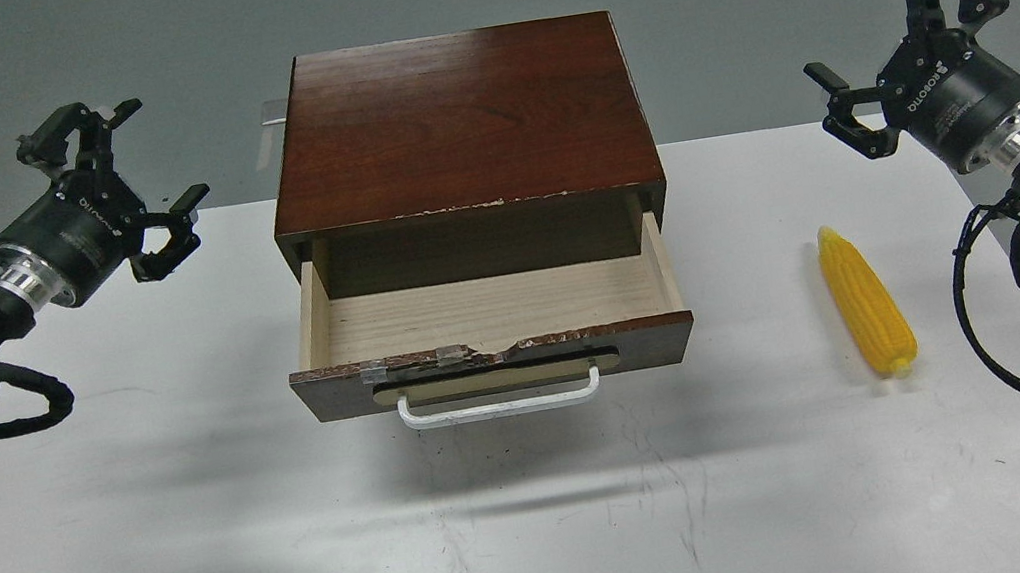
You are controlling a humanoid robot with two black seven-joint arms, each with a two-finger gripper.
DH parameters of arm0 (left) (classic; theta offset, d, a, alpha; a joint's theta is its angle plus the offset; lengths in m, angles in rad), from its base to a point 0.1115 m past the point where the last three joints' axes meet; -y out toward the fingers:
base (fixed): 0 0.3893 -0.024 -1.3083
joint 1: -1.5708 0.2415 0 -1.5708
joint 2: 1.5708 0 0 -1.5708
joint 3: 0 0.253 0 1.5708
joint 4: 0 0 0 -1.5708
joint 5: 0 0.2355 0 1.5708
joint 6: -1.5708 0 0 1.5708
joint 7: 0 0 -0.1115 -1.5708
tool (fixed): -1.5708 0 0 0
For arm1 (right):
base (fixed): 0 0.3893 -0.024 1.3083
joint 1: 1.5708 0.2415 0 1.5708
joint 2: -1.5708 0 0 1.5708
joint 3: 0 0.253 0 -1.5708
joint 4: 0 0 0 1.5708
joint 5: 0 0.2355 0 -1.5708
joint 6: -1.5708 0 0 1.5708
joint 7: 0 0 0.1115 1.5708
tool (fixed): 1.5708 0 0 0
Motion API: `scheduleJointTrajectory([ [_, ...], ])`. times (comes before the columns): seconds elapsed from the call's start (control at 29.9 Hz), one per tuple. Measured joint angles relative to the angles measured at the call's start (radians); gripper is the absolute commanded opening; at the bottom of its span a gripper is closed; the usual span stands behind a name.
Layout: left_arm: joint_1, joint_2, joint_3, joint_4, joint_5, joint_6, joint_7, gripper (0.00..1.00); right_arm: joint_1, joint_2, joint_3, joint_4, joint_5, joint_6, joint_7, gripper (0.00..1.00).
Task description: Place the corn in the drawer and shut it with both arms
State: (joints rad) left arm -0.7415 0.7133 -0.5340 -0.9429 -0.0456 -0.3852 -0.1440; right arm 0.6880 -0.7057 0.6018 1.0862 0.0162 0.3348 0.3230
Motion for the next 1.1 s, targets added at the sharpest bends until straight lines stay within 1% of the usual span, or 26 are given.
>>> scheduleJointTrajectory([
  [0.07,0.000,0.002,-0.005,0.000,-0.001,0.000,0.007,0.98,0.001,-0.011,-0.006,0.001,-0.002,-0.002,0.003,1.00],
  [0.3,0.002,-0.003,-0.015,-0.001,-0.002,-0.019,0.007,0.98,0.004,-0.057,-0.008,0.006,-0.038,-0.030,0.011,1.00],
  [0.4,-0.002,-0.011,-0.015,-0.001,-0.002,-0.018,0.008,0.98,0.004,-0.078,-0.009,0.010,-0.065,-0.071,0.013,1.00],
  [0.47,-0.007,-0.013,-0.014,-0.001,-0.001,-0.013,0.008,0.98,0.005,-0.096,-0.010,0.019,-0.132,-0.114,0.025,1.00],
  [0.53,-0.008,-0.014,-0.013,-0.001,0.004,-0.011,0.008,0.98,0.006,-0.130,-0.010,0.050,-0.265,-0.176,0.050,1.00],
  [0.6,-0.009,-0.014,-0.012,0.000,0.016,-0.010,0.007,0.98,0.004,-0.192,-0.012,0.112,-0.483,-0.254,0.075,1.00],
  [0.7,-0.009,-0.014,-0.008,0.002,0.027,-0.009,0.005,0.98,-0.005,-0.270,-0.067,0.164,-0.797,-0.313,0.082,1.00],
  [0.77,-0.009,-0.014,-0.004,0.003,0.029,-0.008,0.003,0.98,0.000,-0.300,-0.152,0.174,-1.002,-0.334,0.080,1.00],
  [0.87,-0.005,-0.016,0.001,0.004,0.030,-0.007,0.001,0.98,0.001,-0.319,-0.274,0.159,-1.316,-0.357,0.052,1.00],
  [0.94,-0.002,-0.018,0.002,0.004,0.030,-0.006,0.000,0.98,-0.003,-0.319,-0.323,0.130,-1.530,-0.365,0.022,0.97],
  [1.0,0.001,-0.022,0.001,0.004,0.030,-0.006,0.000,0.98,-0.011,-0.305,-0.357,0.092,-1.592,-0.377,-0.005,0.95],
  [1.1,0.002,-0.024,-0.004,0.004,0.030,0.007,0.000,0.98,-0.015,-0.237,-0.399,0.051,-1.602,-0.407,-0.032,0.95],
])
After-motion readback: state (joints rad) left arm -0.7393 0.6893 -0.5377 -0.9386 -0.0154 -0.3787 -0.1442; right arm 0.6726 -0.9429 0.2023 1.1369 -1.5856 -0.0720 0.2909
